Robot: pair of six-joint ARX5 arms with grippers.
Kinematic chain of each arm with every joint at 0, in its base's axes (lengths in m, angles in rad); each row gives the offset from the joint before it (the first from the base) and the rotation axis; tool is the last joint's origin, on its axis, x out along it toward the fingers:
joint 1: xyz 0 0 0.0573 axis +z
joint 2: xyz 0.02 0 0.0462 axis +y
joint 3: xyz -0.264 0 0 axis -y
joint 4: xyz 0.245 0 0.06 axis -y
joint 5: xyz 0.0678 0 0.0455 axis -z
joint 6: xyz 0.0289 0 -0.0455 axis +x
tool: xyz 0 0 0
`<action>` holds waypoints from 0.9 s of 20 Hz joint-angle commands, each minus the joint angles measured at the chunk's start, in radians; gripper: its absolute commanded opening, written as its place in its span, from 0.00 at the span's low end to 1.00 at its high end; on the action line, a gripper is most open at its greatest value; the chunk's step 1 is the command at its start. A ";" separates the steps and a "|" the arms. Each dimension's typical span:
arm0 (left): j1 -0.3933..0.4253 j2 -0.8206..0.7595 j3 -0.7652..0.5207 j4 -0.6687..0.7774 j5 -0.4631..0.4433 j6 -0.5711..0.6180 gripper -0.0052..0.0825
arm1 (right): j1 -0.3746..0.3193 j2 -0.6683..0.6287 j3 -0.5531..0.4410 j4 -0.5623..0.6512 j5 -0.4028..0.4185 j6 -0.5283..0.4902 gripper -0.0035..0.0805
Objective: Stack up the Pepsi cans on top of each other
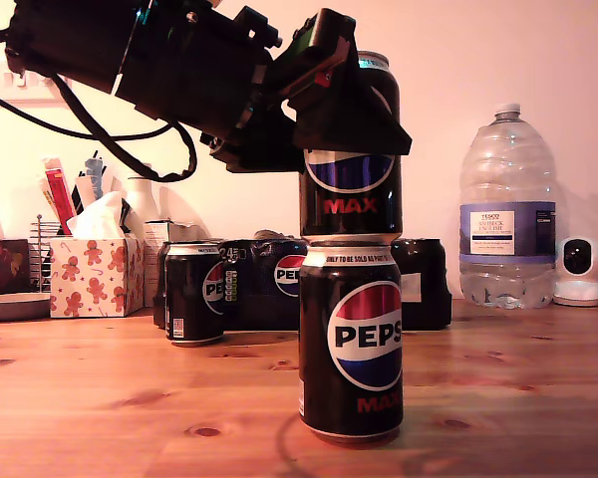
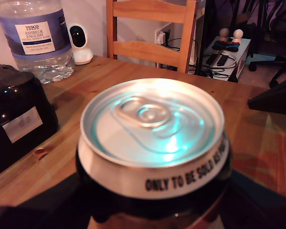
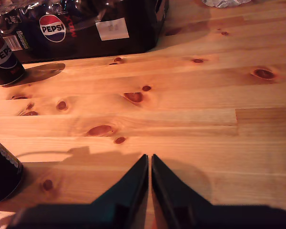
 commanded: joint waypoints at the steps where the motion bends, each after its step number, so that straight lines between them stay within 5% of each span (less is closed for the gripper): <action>1: -0.003 -0.022 -0.019 0.000 -0.002 0.009 0.55 | -0.006 0.001 -0.017 0.003 -0.003 0.003 0.03; 14: -0.002 -0.022 -0.019 -0.005 -0.008 0.023 0.55 | -0.006 0.001 -0.017 0.003 -0.003 0.003 0.03; 15: -0.002 -0.022 -0.019 -0.004 -0.008 -0.007 0.60 | -0.006 0.001 -0.017 0.003 -0.003 0.003 0.03; 17: -0.005 -0.022 -0.019 0.003 -0.008 -0.034 0.91 | -0.006 0.001 -0.017 0.003 -0.003 0.003 0.03; 18: -0.007 -0.022 -0.019 0.004 -0.016 -0.034 0.96 | -0.006 0.001 -0.017 0.003 -0.003 0.003 0.03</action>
